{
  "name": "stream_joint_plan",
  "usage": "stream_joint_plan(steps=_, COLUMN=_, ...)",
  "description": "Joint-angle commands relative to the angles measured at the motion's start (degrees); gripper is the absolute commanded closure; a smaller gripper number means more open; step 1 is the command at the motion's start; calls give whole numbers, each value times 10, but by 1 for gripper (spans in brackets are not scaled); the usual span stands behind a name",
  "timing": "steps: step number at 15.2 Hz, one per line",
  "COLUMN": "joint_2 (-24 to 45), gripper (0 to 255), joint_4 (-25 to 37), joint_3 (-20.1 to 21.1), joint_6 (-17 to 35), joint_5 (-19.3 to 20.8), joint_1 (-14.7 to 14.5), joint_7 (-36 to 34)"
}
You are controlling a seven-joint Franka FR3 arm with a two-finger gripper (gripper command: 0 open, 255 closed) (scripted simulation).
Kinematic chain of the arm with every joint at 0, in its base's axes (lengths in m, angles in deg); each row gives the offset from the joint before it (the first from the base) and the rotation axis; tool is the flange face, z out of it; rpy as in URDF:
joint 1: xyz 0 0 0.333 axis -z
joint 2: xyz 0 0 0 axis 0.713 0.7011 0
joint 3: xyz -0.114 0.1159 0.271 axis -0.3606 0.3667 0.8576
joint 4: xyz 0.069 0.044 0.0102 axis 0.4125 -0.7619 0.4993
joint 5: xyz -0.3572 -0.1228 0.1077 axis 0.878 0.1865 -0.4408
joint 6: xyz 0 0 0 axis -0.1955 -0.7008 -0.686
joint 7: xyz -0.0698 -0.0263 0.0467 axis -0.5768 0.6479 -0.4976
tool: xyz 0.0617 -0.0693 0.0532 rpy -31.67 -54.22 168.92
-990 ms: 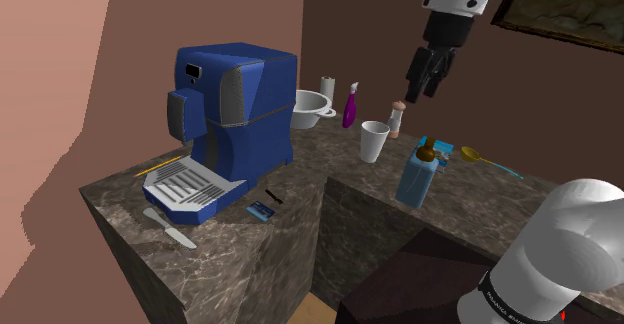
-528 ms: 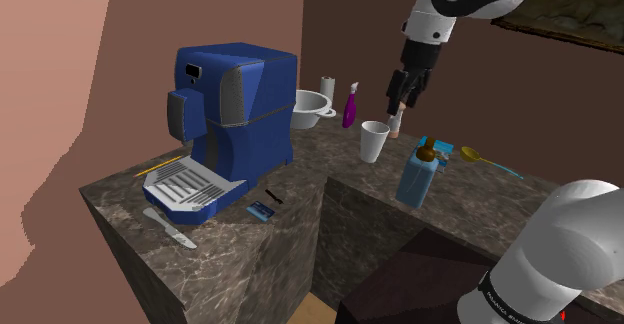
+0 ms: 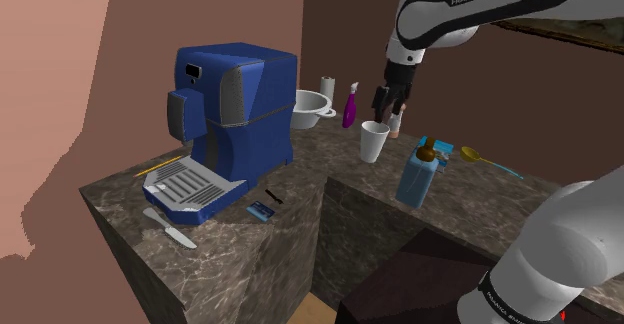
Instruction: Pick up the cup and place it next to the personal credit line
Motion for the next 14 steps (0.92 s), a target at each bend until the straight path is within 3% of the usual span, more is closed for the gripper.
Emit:
stream_joint_plan(steps=1, joint_2=38, gripper=0, joint_4=10, joint_3=-6, joint_6=29, joint_5=9, joint_1=6, joint_7=7)
stream_joint_plan(steps=14, joint_2=295, gripper=0, joint_4=154, joint_3=-41, joint_6=150, joint_5=46, joint_1=40, joint_7=36)
